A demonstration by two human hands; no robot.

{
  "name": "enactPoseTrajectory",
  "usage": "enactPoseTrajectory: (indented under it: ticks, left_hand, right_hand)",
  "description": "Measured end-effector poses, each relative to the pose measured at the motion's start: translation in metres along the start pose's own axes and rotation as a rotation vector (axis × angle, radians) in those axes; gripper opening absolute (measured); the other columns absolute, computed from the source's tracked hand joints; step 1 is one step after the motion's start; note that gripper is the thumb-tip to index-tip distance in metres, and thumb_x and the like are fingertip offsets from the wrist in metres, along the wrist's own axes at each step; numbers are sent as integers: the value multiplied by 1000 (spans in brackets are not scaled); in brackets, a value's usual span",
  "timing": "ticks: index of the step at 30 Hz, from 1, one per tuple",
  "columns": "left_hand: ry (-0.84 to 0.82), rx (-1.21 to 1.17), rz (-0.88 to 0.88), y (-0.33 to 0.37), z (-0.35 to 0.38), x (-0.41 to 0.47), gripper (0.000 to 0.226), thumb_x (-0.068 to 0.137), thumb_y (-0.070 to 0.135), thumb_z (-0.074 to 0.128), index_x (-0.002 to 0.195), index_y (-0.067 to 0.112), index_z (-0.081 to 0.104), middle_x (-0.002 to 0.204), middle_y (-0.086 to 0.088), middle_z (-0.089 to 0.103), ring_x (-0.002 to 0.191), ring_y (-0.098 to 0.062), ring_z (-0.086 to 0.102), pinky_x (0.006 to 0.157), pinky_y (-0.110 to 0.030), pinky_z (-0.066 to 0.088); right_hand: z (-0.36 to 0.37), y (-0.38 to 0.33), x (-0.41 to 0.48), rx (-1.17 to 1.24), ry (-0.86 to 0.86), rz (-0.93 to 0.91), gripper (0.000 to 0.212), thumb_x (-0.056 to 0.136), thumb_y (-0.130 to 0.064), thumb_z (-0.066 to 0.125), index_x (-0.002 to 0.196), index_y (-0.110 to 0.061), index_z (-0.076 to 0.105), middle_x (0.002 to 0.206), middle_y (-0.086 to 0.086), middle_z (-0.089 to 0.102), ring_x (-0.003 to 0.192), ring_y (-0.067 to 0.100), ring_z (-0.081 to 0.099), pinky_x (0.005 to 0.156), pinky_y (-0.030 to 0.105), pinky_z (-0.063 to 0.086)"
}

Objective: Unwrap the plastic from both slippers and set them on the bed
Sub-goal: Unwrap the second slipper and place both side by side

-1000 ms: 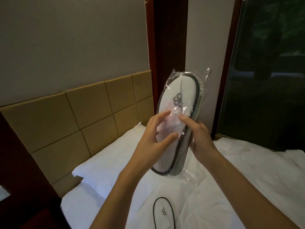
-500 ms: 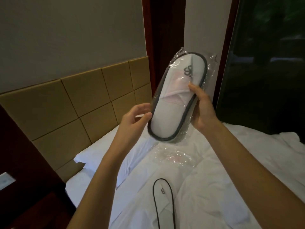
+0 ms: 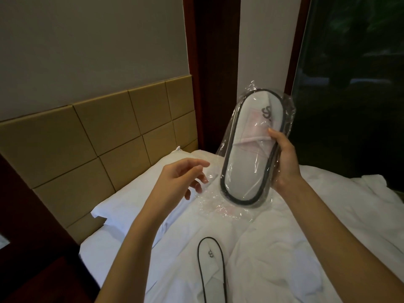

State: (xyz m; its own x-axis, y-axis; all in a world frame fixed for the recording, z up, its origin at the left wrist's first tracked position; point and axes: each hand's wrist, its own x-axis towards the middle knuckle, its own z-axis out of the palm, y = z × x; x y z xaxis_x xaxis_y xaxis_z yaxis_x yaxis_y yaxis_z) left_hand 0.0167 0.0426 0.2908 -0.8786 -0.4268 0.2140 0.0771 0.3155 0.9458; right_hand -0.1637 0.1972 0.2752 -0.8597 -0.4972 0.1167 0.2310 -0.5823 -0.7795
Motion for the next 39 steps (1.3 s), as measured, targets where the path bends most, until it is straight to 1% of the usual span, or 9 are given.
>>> enactPoseTrajectory:
  ticks: [3, 8, 11, 15, 20, 24, 30, 35, 39]
  left_hand:
    - [-48, -13, -19, 2, 0, -3, 20, 94, 13, 53, 98, 14, 72, 73, 0, 71, 60, -11, 65, 48, -17, 48]
    - [-149, -27, -1, 2, 1, -10, 27, 93, 5, 54, 92, 23, 74, 82, 1, 75, 68, -12, 68, 60, -21, 54]
    - [-161, 4, 45, -1, 1, -15, 30, 91, 4, 55, 92, 28, 74, 90, 2, 75, 75, -14, 70, 69, -25, 56]
    - [-148, -3, 91, -4, 4, -19, 21, 87, 15, 64, 90, 33, 74, 92, 6, 75, 78, -17, 71, 68, -21, 54]
    - [-131, -18, 154, -9, 11, -18, 14, 75, 35, 69, 88, 33, 74, 92, 4, 74, 78, -19, 70, 73, -24, 56]
    - [-109, 10, 201, -14, 17, -17, 13, 76, 39, 69, 88, 39, 72, 90, 7, 72, 80, -18, 69, 74, -25, 57]
    - [-96, 61, 253, -19, 21, -16, 15, 80, 36, 68, 94, 40, 69, 95, 7, 71, 87, -21, 68, 82, -36, 58]
    - [-74, 111, 286, -22, 23, -16, 12, 80, 36, 66, 92, 39, 67, 94, 13, 71, 88, -17, 67, 81, -29, 57]
    - [-17, 145, 310, -25, 23, -16, 10, 80, 33, 66, 90, 32, 66, 87, 12, 71, 84, -14, 68, 77, -23, 56]
  right_hand:
    - [-2, 1, -3, -13, 26, 4, 38, 91, -35, 55, 125, -20, 61, 112, 9, 69, 104, 28, 66, 79, 45, 58]
    - [-4, 7, -9, -5, 59, 25, 37, 91, -39, 55, 122, -22, 61, 97, 3, 74, 87, 21, 72, 65, 37, 59]
    - [-8, 14, -14, -38, 105, 67, 35, 90, -43, 55, 120, -25, 61, 103, 5, 70, 93, 24, 68, 63, 35, 59]
    - [-15, 22, -21, -78, 149, 102, 24, 91, -45, 52, 106, -31, 64, 94, 2, 72, 89, 22, 67, 55, 30, 58]
    - [-19, 27, -25, -114, 183, 147, 25, 91, -46, 51, 107, -31, 62, 104, 5, 69, 94, 25, 65, 53, 30, 58]
    - [-21, 31, -26, -135, 215, 172, 20, 90, -47, 53, 101, -32, 62, 99, 3, 70, 91, 24, 66, 51, 29, 57]
    - [-24, 36, -25, -192, 279, 254, 36, 88, -50, 53, 117, -28, 55, 103, 6, 65, 93, 27, 62, 62, 33, 52]
    - [-25, 39, -26, -184, 296, 289, 37, 87, -49, 55, 117, -27, 53, 105, 6, 65, 95, 27, 61, 68, 36, 52]
    - [-25, 40, -26, -177, 312, 299, 37, 87, -49, 55, 118, -28, 53, 105, 4, 64, 94, 26, 60, 68, 35, 51]
